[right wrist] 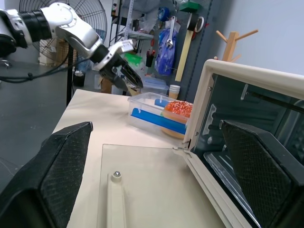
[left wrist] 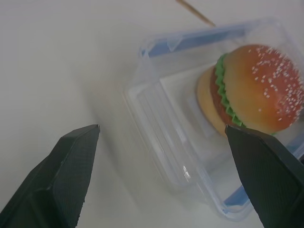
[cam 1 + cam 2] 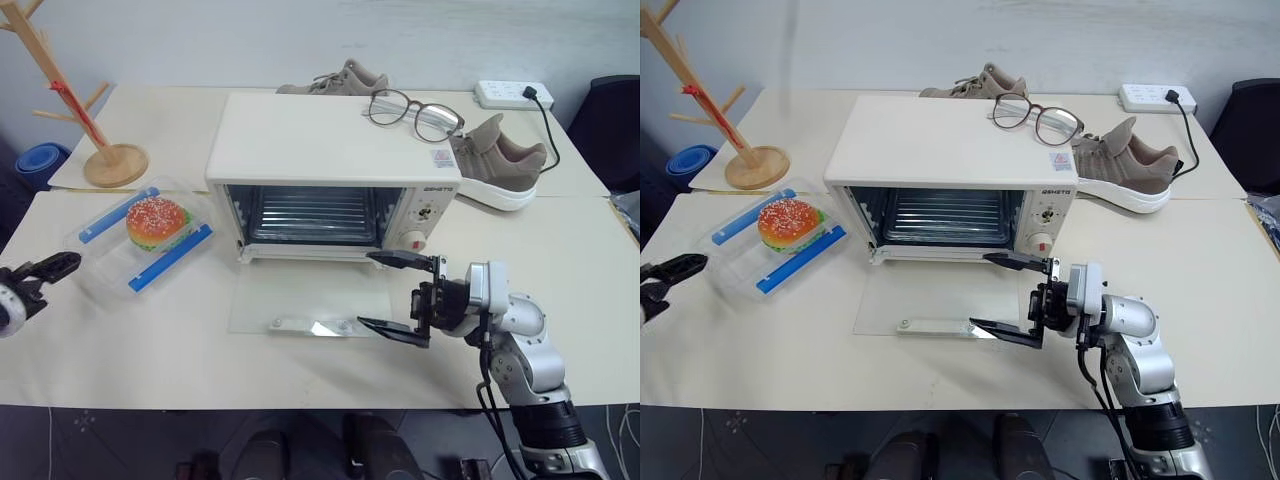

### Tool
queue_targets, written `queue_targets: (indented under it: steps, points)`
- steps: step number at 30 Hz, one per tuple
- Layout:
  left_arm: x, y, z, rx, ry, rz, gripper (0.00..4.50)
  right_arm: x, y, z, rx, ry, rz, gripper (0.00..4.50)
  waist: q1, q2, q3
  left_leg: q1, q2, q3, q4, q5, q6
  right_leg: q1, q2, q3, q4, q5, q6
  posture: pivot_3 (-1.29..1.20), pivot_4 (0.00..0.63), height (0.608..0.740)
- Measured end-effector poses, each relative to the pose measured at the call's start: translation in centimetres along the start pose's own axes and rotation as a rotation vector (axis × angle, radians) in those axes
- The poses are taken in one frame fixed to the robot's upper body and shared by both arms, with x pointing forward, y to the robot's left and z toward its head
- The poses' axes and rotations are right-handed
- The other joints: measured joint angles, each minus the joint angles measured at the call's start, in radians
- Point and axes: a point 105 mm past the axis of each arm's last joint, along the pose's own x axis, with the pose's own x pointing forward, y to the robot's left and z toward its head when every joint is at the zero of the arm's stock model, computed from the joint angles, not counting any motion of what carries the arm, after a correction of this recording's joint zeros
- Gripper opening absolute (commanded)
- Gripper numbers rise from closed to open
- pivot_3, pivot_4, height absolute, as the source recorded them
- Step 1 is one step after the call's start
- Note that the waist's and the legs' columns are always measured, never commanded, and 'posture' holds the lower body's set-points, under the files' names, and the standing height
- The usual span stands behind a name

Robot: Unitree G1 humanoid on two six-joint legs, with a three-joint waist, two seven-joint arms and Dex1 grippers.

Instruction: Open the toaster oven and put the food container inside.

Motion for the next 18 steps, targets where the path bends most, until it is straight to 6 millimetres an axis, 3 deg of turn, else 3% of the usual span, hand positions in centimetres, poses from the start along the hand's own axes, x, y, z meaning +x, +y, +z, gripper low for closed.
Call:
queue_targets:
  steps: [1, 4, 10, 16, 18]
  points:
    - [0.5, 0.1, -0.4, 0.002, 0.03, 0.006, 4.49, 0.0, 0.0, 0.0, 0.001, 0.0, -0.004, 4.5, 0.0, 0.0, 0.0, 0.0, 0.0, 0.0, 0.0, 0.0, 0.0, 0.0, 0.0, 0.0, 0.0, 0.0, 0.0, 0.0, 0.15, 0.74]
    - [1.4, 0.0, -0.7, 0.01, 0.07, -0.001, 3.89, 0.1, 0.0, 0.0, 0.001, 0.002, -0.02, 4.5, 0.0, 0.0, 0.0, 0.0, 0.0, 0.0, 0.0, 0.002, -0.004, 0.0, 0.0, 0.0, 0.0, 0.0, 0.0, 0.0, 0.15, 0.74]
    - [1.8, 0.2, -0.5, 0.035, 0.082, -0.015, 2.14, 0.0, -0.1, -0.3, -0.01, 0.02, -0.044, 4.5, -0.001, 0.0, 0.0, 0.0, 0.0, 0.0, -0.001, 0.003, -0.005, 0.0, 0.0, 0.0, 0.0, 0.0, 0.0, 0.0, 0.15, 0.74]
    - [0.9, 1.3, -0.3, 0.036, 0.078, 0.005, 0.34, -0.5, 0.5, -0.8, -0.014, 0.043, -0.051, 4.5, -0.004, 0.0, 0.0, 0.0, 0.0, 0.001, -0.001, 0.003, -0.005, -0.001, 0.0, 0.001, 0.0, 0.0, 0.0, 0.0, 0.15, 0.74]
    - [0.1, 2.0, -0.7, 0.053, 0.097, 0.026, 0.15, -0.5, 0.5, -0.7, -0.019, 0.043, -0.051, 4.5, -0.006, 0.0, 0.0, 0.0, 0.001, 0.001, -0.001, 0.002, -0.005, -0.001, 0.0, 0.001, 0.0, 0.0, 0.0, 0.0, 0.15, 0.74]
